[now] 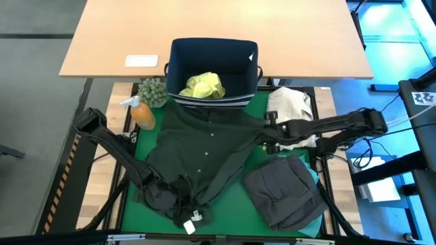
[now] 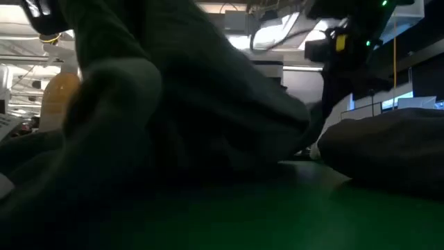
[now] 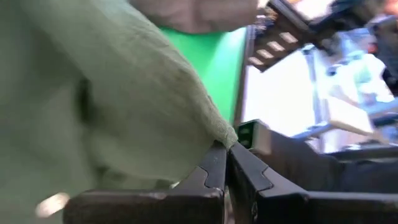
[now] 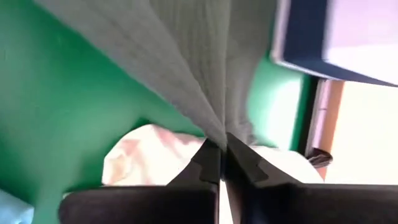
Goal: Fold laundry
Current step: Fold the green polo shirt
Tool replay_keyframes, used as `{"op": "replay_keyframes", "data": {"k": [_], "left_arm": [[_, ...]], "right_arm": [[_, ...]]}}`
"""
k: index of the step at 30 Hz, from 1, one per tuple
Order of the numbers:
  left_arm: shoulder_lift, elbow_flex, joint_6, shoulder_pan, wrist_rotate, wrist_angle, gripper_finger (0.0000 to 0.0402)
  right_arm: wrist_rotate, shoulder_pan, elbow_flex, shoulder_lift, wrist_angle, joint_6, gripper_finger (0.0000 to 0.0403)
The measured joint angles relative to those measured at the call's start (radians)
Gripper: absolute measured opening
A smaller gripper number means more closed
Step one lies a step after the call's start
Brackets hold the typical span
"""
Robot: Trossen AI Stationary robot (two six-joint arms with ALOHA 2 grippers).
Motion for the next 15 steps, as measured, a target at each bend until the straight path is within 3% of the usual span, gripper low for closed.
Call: {"op": "replay_keyframes", "data": {"k": [4, 7, 10, 15], "left_arm": [[0.032, 0.000, 0.068, 0.003, 0.062, 0.166, 0.0000], [0.032, 0.002, 0.097, -0.013, 0.042, 0.211, 0.0000], [0.032, 0.002, 0.099, -0.036, 0.032, 0.172, 0.0000], [0.033, 0.001, -0.030, -0.064, 0.019, 0.037, 0.0000]], "right_arm": [[0.005, 0.000, 0.000, -0.072, 0.079, -0.021, 0.0004], [0.005, 0.000, 0.001, -0.080, 0.212, -0.093, 0.0003], [0.003, 0.000, 0.001, -0.061, 0.359, -0.189, 0.0002], [-0.019, -0.010, 0.002, 0.013, 0.568, -0.321, 0.0002]]}}
